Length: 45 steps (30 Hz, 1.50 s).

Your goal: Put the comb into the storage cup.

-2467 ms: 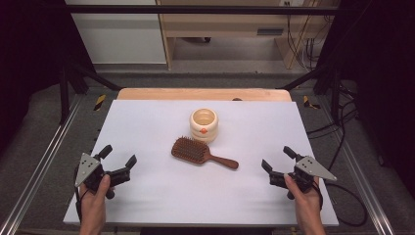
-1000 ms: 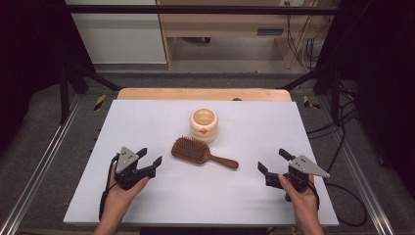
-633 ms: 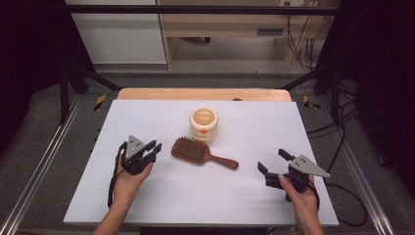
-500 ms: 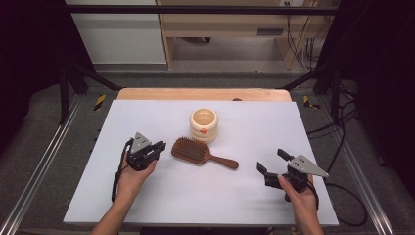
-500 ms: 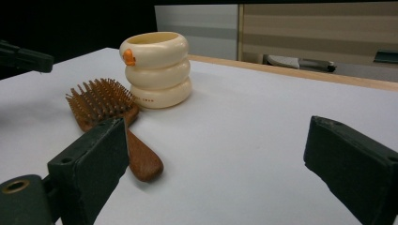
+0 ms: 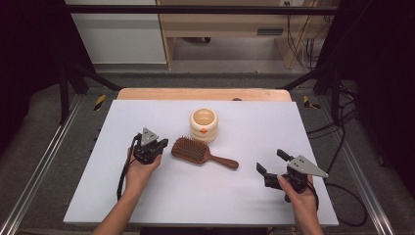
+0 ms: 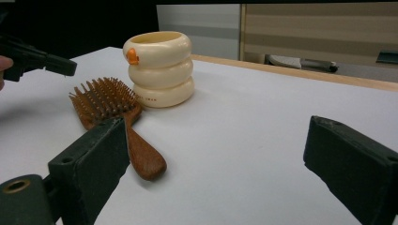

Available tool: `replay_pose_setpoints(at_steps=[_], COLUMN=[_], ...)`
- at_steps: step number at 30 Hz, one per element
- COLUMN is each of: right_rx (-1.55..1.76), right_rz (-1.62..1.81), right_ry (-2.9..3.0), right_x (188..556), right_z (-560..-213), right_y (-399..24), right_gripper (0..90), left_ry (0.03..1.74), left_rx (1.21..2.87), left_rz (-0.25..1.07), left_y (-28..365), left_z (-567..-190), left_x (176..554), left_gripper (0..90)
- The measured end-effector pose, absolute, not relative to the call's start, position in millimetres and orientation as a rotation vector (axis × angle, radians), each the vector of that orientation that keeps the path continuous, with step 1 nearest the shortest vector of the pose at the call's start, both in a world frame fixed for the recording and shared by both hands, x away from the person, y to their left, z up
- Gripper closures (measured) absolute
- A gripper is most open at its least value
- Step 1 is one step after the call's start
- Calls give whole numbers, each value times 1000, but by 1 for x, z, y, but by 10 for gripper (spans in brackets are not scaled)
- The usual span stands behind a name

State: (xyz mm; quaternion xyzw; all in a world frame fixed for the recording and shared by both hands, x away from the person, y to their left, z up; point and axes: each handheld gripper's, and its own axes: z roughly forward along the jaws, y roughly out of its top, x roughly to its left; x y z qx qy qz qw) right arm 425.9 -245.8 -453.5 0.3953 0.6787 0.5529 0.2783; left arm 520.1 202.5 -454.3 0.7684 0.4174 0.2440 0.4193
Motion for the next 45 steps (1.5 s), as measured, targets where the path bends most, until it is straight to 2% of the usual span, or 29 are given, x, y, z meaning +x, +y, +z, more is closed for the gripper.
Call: replay_pose_setpoints(at_steps=[12,45], right_rx=[1075,1095], right_rz=[1491,1484], right_ry=[1820,1838], right_x=[427,426], right_z=[-455,-457], right_y=[-247,-247], right_gripper=[75,74], left_ry=[1116,1128], left_rx=[1991,2032], left_rz=[528,471], left_y=[195,186], left_z=[-468,-482], left_x=[547,561], left_gripper=[900,900])
